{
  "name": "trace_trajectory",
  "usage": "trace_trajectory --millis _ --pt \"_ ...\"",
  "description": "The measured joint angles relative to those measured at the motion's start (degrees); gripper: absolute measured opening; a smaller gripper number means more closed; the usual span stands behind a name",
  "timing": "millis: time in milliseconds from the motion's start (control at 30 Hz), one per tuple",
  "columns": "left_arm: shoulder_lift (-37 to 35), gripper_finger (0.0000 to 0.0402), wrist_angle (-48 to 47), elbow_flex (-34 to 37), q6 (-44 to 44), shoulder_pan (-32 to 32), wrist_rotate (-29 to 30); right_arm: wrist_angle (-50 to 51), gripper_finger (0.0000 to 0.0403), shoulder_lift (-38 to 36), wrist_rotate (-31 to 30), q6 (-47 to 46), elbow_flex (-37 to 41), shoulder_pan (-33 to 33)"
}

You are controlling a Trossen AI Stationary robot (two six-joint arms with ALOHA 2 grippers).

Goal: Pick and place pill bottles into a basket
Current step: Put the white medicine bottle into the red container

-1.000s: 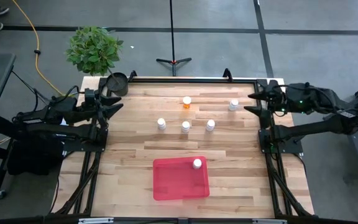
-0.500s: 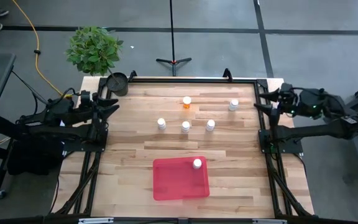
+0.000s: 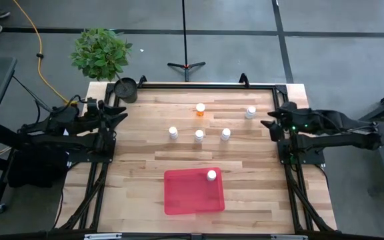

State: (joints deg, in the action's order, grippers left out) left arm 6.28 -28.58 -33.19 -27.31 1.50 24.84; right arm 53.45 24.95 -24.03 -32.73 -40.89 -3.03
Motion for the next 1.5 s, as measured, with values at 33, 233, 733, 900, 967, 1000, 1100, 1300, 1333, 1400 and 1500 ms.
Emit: trace_trajectory --millis 33,233,733,900,967,1000,1100,1300,1333,1400,1500 --pt "-0.3 0.0237 0.1 0.0 0.0 0.0 0.0 1.2 0.0263 0.0 -1.1 -1.0 0.1 0.0" --pt "-2.1 0.0237 0.0 0.0 -0.5 0.0 -1.7 1.6 0.0263 0.2 -5.0 0.7 0.2 0.0" --pt "-2.4 0.0237 -0.5 0.0 -1.2 0.0 -3.3 4.7 0.0266 4.2 -2.5 -3.5 0.2 -8.9" --pt "-2.4 0.0237 -0.5 0.0 -0.9 0.0 -3.6 4.7 0.0294 9.6 6.1 -4.8 0.2 -15.5" --pt "-2.4 0.0237 -0.5 0.0 -0.8 0.0 -3.7 4.2 0.0310 12.6 9.3 -4.6 0.2 -17.8" --pt "-2.4 0.0237 -0.5 0.0 -0.8 0.0 -3.7 3.5 0.0319 14.3 10.7 -4.2 0.2 -18.8" --pt "-2.4 0.0237 -0.5 0.0 -0.7 0.0 -4.2 1.4 0.0342 19.3 13.3 -2.7 0.2 -21.3" --pt "-2.4 0.0237 -0.4 0.0 -1.0 0.0 -5.3 -1.8 0.0368 28.8 14.0 -1.7 0.2 -25.0" --pt "-2.4 0.0237 -0.4 0.0 -1.1 0.0 -5.6 -2.2 0.0369 30.1 14.0 -1.3 0.2 -25.6" --pt "-2.4 0.0237 -0.3 0.0 -1.2 0.0 -6.4 -3.6 0.0369 32.4 14.6 -0.1 0.2 -26.7" --pt "-2.4 0.0237 -0.3 0.0 -1.4 0.0 -6.5 -7.2 0.0370 35.3 17.3 1.0 0.2 -28.3"
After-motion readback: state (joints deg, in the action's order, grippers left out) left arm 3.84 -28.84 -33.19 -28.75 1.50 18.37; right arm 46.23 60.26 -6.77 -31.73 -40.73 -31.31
